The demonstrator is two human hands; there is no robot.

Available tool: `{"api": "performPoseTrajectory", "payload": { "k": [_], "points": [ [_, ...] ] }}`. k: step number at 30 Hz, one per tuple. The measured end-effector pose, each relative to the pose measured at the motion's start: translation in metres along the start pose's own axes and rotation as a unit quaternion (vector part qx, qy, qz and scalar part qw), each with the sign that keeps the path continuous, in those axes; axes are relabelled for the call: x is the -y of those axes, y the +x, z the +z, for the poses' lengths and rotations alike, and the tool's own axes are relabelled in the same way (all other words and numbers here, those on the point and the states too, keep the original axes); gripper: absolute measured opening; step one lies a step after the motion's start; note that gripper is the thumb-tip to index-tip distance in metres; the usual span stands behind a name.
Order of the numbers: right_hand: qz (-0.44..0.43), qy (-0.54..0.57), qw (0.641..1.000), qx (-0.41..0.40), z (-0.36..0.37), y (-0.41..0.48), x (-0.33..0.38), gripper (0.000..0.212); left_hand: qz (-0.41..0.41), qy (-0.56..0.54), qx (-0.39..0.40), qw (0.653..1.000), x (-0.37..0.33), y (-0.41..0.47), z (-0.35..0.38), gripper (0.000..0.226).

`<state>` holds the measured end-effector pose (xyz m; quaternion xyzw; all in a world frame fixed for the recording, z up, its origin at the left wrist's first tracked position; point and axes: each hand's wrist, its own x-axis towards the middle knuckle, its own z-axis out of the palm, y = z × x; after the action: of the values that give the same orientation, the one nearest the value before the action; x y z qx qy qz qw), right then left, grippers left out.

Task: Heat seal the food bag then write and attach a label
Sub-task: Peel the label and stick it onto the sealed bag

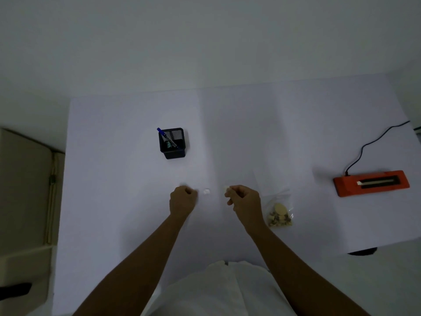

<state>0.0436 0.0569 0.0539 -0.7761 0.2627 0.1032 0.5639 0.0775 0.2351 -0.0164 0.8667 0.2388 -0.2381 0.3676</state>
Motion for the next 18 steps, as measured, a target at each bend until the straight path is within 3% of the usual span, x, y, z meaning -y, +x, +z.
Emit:
{"api": "performPoseTrajectory", "payload": {
  "k": [7,10,14,18],
  "points": [
    [0.0,0.01,1.0,0.005,0.002,-0.003,-0.001,0.011,0.073,-0.05,-0.059,0.994,-0.013,-0.014,-0.012,0.016],
    [-0.006,0.009,1.0,-0.004,0.0,-0.004,-0.003,0.01,0.109,-0.145,0.032,0.983,-0.031,-0.033,-0.02,0.015],
    [-0.043,-0.024,0.999,-0.005,-0.01,-0.01,-0.005,0.013,0.097,-0.232,0.181,0.951,-0.055,-0.07,-0.025,0.02],
    [-0.089,-0.045,0.995,0.001,-0.024,-0.018,-0.007,0.02,0.108,-0.261,0.202,0.938,-0.069,-0.093,-0.017,0.025]
  ]
}}
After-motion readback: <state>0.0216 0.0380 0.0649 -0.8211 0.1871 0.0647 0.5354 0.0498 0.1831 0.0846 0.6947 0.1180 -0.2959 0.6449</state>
